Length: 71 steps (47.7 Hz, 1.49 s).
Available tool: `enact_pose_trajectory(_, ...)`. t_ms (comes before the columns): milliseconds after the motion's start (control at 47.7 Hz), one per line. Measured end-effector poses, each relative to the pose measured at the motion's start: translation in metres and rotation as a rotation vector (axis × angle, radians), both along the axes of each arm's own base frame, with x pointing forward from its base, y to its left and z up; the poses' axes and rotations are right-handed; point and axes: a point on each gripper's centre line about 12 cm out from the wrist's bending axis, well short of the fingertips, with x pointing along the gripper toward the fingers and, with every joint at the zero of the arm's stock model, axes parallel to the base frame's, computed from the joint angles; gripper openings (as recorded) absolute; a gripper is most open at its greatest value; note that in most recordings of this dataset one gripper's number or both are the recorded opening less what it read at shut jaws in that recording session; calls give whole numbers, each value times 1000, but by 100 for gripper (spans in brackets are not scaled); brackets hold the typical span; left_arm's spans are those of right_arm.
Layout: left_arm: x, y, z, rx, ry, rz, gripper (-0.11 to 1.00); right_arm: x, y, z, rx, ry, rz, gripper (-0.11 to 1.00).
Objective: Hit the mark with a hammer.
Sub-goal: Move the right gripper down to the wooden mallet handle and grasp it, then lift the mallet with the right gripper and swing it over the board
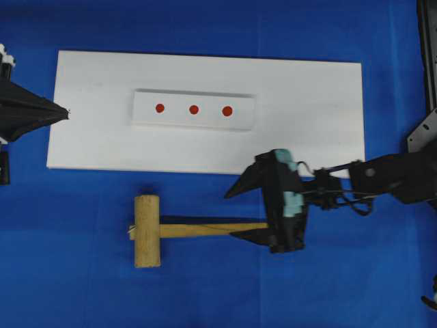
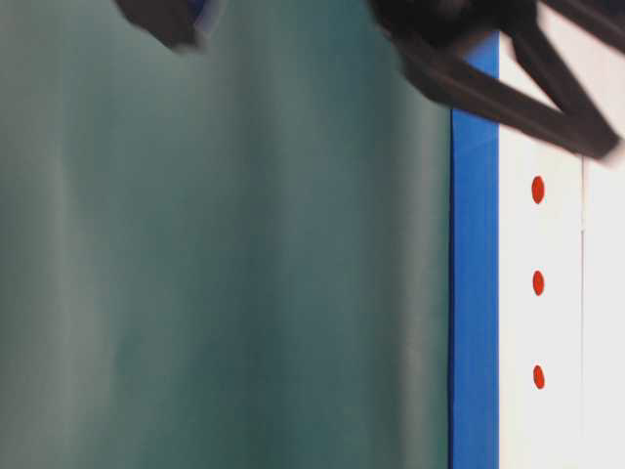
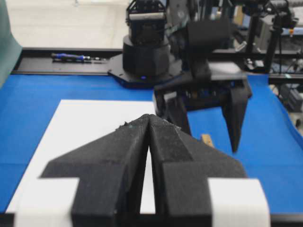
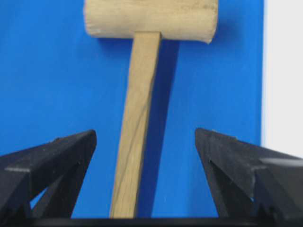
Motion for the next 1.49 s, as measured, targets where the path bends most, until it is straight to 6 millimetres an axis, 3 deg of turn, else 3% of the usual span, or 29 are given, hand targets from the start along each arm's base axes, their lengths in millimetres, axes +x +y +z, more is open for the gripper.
enact_pose_trajectory(357, 0, 0, -3, -1, 6, 0, 0, 26, 20, -60, 23, 59, -35, 88)
enact_pose_trajectory(587, 0, 0, -3, 0, 9, 0, 0, 33, 23, -68, 37, 57, -57, 84)
enact_pose_trajectory(671, -1, 0, -4, -1, 9, 0, 0, 33, 23, -68, 33, 56, -56, 67)
enact_pose_trajectory(797, -1, 0, -5, -3, 14, 0, 0, 33, 22, -69, 31, 61, -58, 30)
enact_pose_trajectory(902, -1, 0, -5, -3, 14, 0, 0, 34, 21, -68, 30, 63, -59, 10)
enact_pose_trajectory(1175, -1, 0, -5, -3, 11, 0, 0, 32, 23, -51, 30, 42, -45, 10)
enact_pose_trajectory(1490, -1, 0, -4, -3, 9, 0, 0, 22, 16, 22, -3, -58, -2, 9)
